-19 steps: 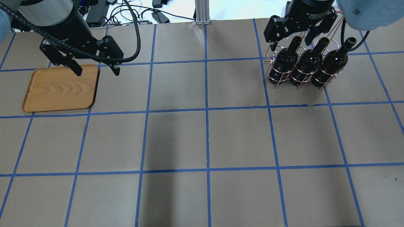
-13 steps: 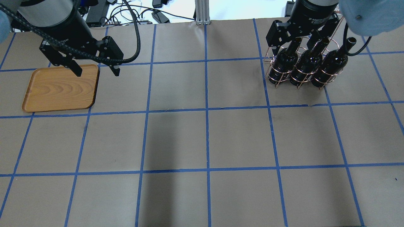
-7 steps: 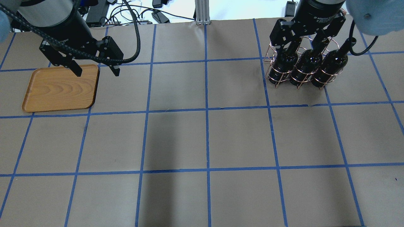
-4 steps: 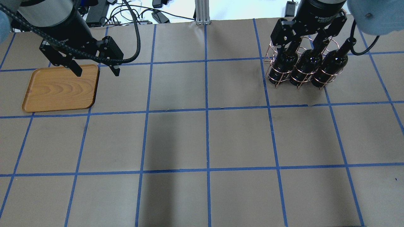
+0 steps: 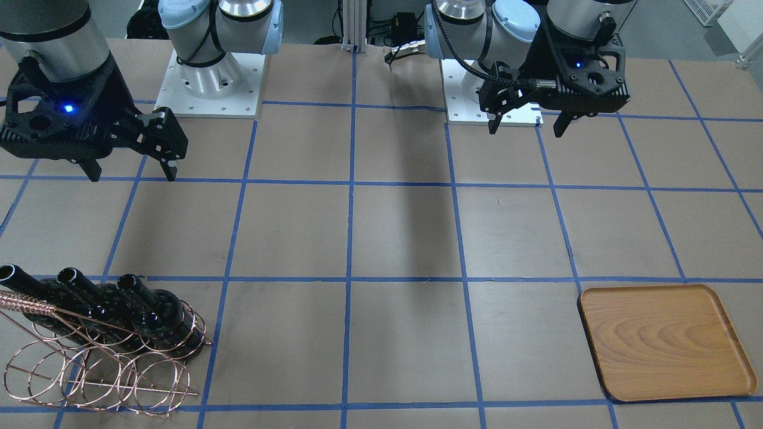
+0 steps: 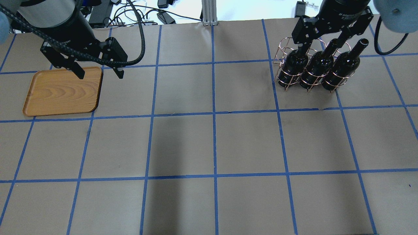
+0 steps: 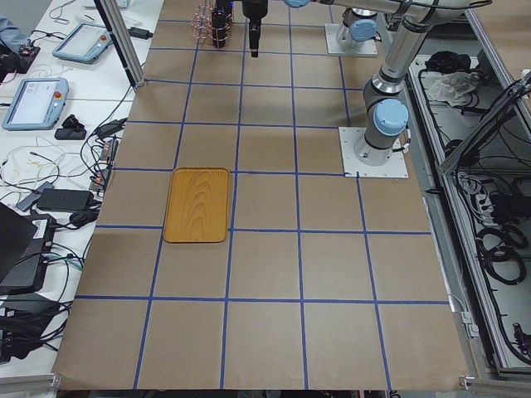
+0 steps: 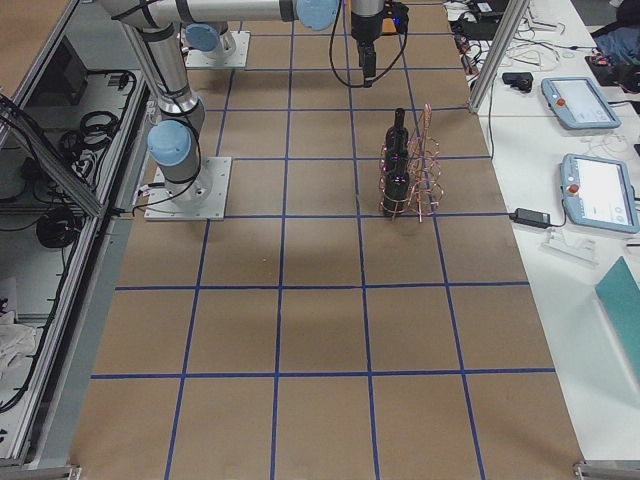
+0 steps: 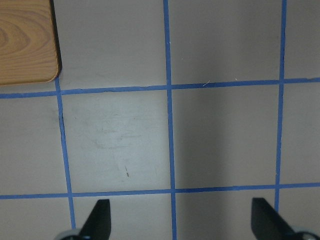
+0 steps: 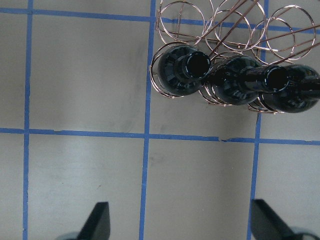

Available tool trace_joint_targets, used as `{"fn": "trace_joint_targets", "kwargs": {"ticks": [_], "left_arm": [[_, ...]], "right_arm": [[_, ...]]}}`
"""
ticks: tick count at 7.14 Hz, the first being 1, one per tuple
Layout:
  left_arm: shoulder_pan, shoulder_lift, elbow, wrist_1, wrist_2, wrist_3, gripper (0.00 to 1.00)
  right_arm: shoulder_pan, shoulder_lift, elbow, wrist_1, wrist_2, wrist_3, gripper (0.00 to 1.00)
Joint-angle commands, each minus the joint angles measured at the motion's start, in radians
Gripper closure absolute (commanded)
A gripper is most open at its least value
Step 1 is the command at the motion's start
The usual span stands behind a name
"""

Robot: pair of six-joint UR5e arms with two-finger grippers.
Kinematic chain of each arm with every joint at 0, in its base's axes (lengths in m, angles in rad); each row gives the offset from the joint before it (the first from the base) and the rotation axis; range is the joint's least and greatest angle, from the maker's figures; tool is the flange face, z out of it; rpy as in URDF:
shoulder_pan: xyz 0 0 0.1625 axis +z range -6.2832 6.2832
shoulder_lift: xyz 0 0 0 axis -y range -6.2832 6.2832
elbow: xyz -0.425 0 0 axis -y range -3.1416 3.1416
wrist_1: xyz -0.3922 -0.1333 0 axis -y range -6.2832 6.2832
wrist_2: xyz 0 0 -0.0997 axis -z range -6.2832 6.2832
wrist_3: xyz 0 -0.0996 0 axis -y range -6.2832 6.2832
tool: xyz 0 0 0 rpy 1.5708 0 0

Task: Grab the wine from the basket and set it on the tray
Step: 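Lower the right gripper over the bottles in the copper wire rack, then grasp the neck of the nearest dark wine bottle with the right gripper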

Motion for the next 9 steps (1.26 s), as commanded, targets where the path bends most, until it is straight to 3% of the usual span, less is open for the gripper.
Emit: {"fn": "trace_joint_targets", "kwargs": {"ticks": [1,4,6,9], "left_arm": [[0.0,0.0,0.0,0.0,0.0,0.0,0.0],[0.0,0.0,0.0,0.0,0.0,0.0,0.0],[0.0,0.0,0.0,0.0,0.0,0.0,0.0],[0.0,0.0,0.0,0.0,0.0,0.0,0.0]], "right_arm": [[-0.079,0.001,0.002,-0.029,0.018,-0.091,0.0],[-0.161,0.079,0.004,-0.163,0.029,-0.25,0.0],[-0.166,0.136,0.005,-0.214,0.029,-0.249,0.17],[-0.166,0.214,0.008,-0.3,0.062,-0.244,0.2]]}}
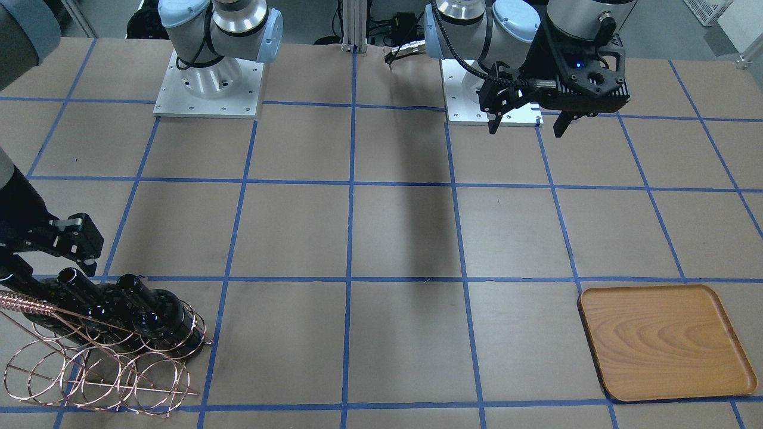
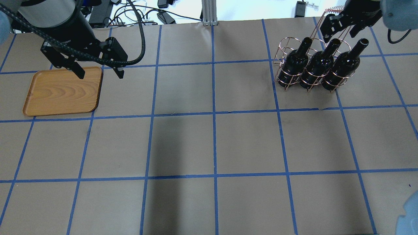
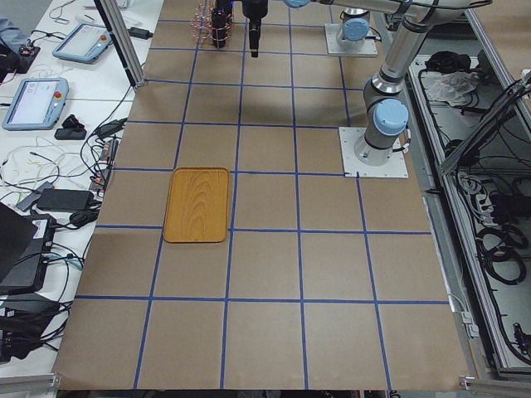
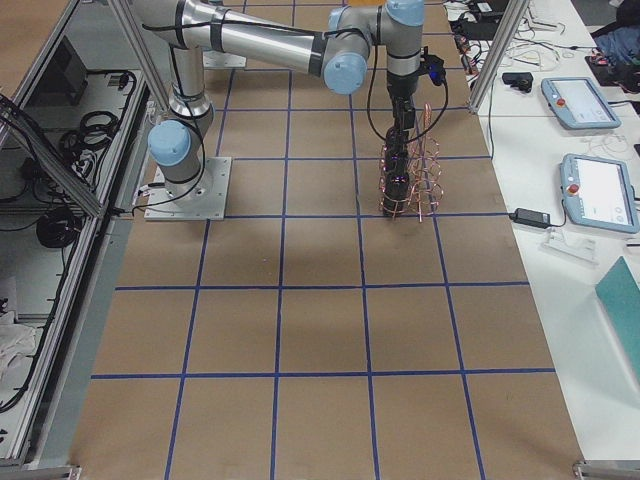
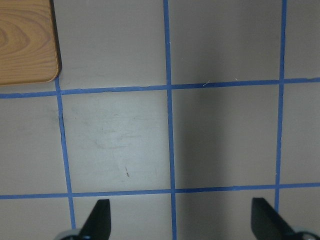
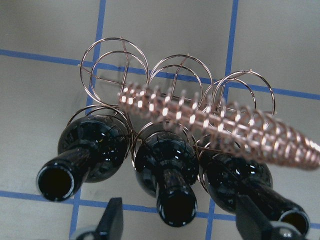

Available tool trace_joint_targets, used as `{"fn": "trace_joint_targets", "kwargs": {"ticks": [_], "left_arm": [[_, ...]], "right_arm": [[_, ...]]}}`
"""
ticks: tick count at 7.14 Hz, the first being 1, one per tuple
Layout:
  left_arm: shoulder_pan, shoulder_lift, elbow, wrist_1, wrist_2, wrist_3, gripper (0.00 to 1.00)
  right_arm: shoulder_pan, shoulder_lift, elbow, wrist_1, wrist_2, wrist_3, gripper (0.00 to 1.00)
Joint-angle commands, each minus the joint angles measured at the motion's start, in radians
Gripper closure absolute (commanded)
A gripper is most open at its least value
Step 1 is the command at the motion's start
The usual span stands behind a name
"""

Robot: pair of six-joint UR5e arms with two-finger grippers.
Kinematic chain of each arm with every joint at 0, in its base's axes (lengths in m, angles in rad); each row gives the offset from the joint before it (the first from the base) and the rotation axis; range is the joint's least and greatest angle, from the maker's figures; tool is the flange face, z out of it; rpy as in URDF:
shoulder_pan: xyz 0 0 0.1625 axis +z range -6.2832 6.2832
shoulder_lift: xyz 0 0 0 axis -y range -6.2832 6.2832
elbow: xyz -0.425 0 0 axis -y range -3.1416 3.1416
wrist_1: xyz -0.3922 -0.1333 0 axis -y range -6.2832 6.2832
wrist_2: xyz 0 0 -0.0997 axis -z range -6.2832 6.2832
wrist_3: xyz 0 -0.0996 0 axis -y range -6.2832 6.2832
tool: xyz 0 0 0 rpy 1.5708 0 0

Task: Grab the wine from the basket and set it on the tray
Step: 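Grasp the neck of the nearest dark wine bottle with the right gripper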

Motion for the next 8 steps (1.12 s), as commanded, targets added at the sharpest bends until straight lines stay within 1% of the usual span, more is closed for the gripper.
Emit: {"fn": "trace_joint_targets", "kwargs": {"ticks": [1,3,7,8], "left_arm": [[0.0,0.0,0.0,0.0,0.0,0.0,0.0],[0.0,0.0,0.0,0.0,0.0,0.0,0.0],[0.0,0.0,0.0,-0.002,0.0,0.001,0.0],[0.0,0.0,0.0,0.0,0.0,0.0,0.0]], "right_arm": [[-0.001,0.033,0.002,-0.025,0.035,0.01,0.2],[-0.001,0.05,0.005,-0.023,0.018,-0.002,0.23],[-0.001,0.053,0.007,0.01,0.01,-0.002,0.23],[-0.001,0.053,0.007,0.018,0.012,-0.002,0.4]]}}
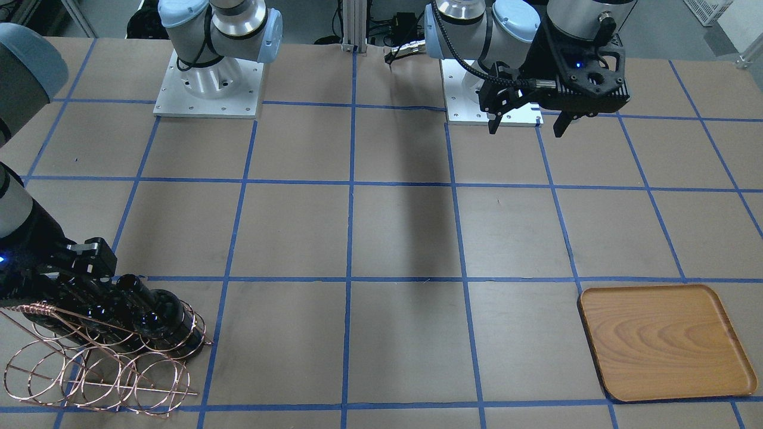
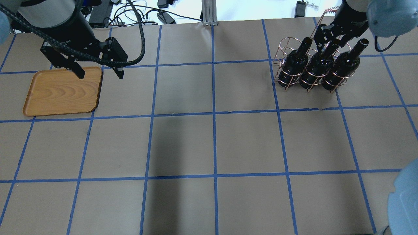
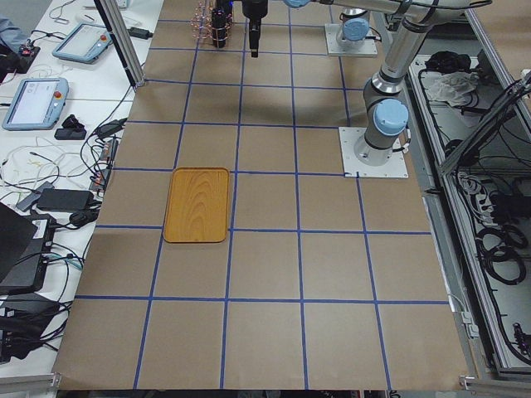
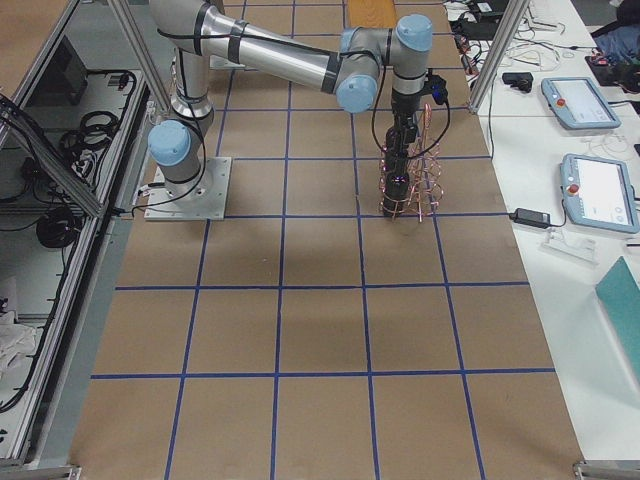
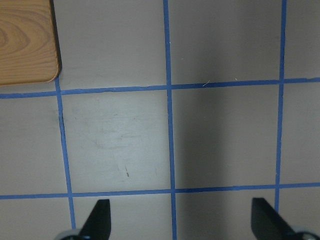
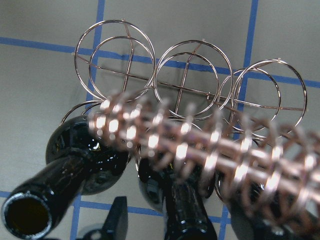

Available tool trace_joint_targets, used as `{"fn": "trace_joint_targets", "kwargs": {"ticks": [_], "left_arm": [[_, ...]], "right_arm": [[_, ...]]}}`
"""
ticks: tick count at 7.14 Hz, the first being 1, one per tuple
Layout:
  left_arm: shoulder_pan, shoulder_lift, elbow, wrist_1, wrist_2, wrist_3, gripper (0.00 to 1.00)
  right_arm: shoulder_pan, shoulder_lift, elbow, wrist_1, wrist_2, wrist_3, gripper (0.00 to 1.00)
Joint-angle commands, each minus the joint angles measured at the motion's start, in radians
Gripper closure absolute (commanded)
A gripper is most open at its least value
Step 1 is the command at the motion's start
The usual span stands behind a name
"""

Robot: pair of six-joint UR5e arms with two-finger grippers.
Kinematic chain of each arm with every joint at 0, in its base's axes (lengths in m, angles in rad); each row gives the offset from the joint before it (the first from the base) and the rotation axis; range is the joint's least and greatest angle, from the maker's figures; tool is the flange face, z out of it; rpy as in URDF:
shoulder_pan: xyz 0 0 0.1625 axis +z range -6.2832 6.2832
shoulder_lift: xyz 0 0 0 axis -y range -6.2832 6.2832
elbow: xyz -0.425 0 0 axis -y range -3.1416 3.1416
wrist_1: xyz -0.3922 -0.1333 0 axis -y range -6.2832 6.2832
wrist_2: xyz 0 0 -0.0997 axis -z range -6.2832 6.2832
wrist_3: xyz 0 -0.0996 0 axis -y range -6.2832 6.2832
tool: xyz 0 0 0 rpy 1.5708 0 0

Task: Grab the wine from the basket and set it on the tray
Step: 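Grasp the neck of the nearest dark wine bottle with the right gripper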

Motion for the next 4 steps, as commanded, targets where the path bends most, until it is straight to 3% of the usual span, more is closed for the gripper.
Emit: {"fn": "trace_joint_targets", "kwargs": {"ticks": [1,4], "left_arm": [[0.0,0.0,0.0,-0.001,0.0,-0.001,0.0],[0.0,0.0,0.0,0.001,0.0,0.001,0.0]], "right_arm": [[0.0,0.0,0.0,0.031,0.001,0.0,0.42],[0.0,0.0,0.0,0.047,-0.022,0.002,0.4]]}}
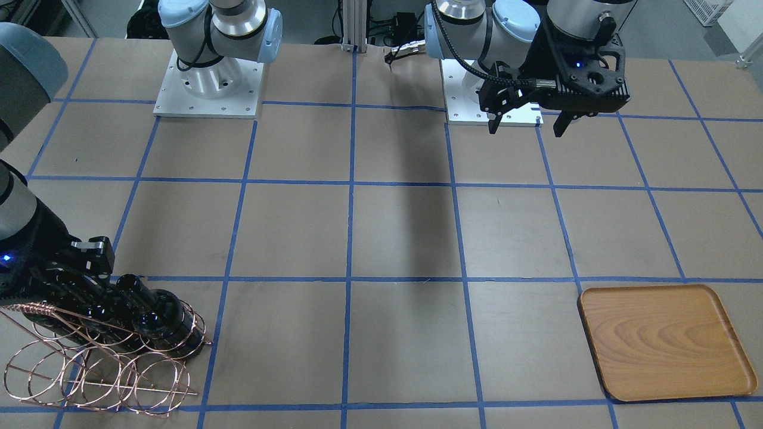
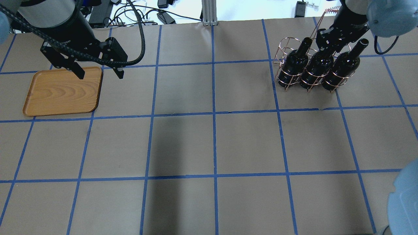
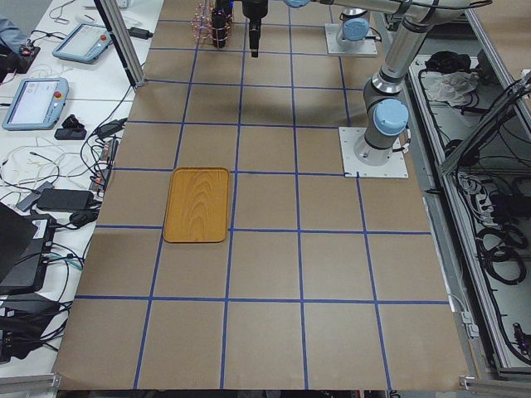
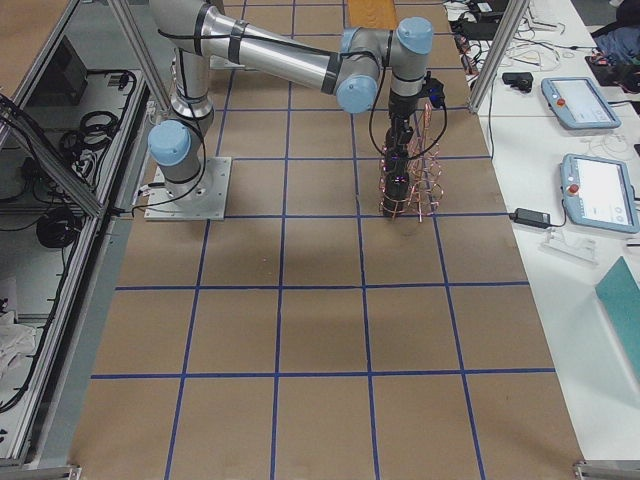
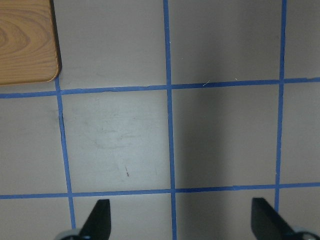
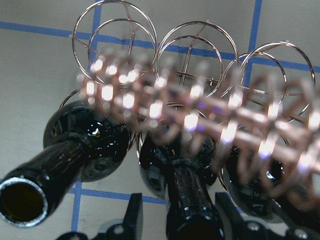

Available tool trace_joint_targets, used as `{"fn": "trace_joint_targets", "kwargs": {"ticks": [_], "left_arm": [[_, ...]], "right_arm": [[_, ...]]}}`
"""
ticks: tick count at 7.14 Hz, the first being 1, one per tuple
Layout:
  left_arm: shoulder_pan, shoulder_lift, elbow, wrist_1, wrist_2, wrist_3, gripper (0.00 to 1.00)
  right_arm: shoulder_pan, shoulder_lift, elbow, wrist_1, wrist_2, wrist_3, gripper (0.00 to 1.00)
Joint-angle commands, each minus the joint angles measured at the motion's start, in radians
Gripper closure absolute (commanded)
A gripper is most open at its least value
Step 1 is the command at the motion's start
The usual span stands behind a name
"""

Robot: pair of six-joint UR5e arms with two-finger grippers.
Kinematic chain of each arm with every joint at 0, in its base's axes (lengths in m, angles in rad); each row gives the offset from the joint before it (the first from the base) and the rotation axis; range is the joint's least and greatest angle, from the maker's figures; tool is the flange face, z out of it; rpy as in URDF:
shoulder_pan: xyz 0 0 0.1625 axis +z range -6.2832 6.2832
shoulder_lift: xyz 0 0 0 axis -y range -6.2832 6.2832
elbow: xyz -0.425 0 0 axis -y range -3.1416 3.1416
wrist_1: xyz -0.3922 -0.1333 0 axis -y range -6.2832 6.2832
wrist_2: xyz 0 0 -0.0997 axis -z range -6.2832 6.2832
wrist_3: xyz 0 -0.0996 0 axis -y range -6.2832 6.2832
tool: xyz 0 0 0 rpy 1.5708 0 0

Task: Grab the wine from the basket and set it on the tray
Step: 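Grasp the neck of the nearest dark wine bottle with the right gripper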

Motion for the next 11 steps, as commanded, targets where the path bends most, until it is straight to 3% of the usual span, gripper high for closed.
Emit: {"fn": "trace_joint_targets", "kwargs": {"ticks": [1,6,7,8,9,11], "left_arm": [[0.0,0.0,0.0,0.001,0.0,0.001,0.0],[0.0,0.0,0.0,0.001,0.0,0.001,0.0],[0.0,0.0,0.0,0.001,0.0,0.001,0.0],[0.0,0.0,0.0,0.001,0.0,0.001,0.0],[0.0,0.0,0.0,-0.001,0.0,-0.001,0.0],[0.0,0.0,0.0,-0.001,0.0,-0.001,0.0]], "right_arm": [[0.0,0.0,0.0,0.007,-0.009,0.0,0.4],[0.001,0.008,-0.005,-0.009,0.008,0.006,0.43],[0.001,0.008,-0.003,-0.003,-0.003,0.008,0.56],[0.0,0.006,-0.005,0.008,-0.008,0.009,0.89],[0.001,0.005,-0.012,0.007,-0.011,0.008,1.0],[0.001,0.0,-0.017,0.008,0.001,0.006,1.0]]}}
